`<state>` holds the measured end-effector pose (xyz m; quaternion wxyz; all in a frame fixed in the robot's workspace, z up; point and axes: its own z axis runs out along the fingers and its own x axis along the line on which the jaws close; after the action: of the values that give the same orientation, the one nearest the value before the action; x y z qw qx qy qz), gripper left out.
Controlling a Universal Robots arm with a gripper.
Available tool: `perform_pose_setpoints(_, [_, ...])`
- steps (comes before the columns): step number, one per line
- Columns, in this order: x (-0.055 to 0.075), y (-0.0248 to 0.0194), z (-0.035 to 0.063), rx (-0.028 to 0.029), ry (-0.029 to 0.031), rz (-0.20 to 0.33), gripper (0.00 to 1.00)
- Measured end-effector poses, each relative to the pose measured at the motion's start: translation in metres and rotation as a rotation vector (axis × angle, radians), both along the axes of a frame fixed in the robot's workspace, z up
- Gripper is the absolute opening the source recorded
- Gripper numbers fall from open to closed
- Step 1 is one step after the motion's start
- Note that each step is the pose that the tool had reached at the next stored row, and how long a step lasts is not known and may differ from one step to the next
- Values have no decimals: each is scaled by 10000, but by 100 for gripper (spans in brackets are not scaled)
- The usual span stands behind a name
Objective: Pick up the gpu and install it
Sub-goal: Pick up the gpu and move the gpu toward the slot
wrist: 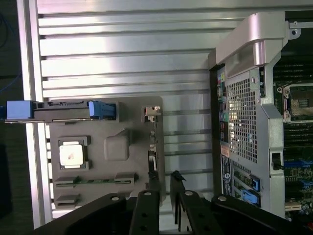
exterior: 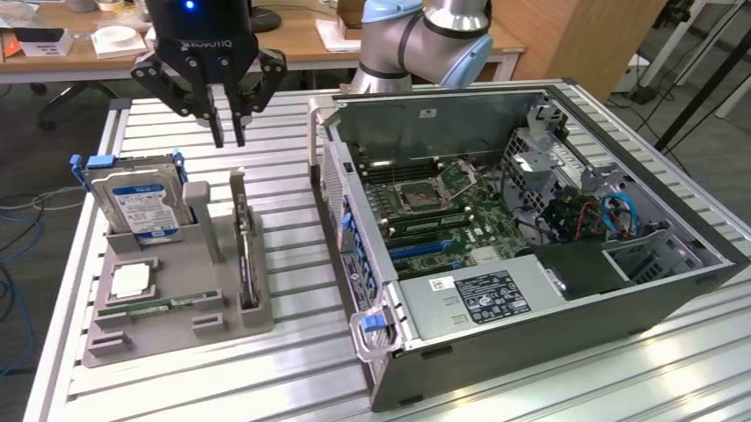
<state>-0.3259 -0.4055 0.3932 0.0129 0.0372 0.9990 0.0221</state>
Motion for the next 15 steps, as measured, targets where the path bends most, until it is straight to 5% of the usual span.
perform_pose_setpoints(8, [0,0,0,0,0,0,59])
perform_pose_setpoints(15, [0,0,0,0,0,0,59])
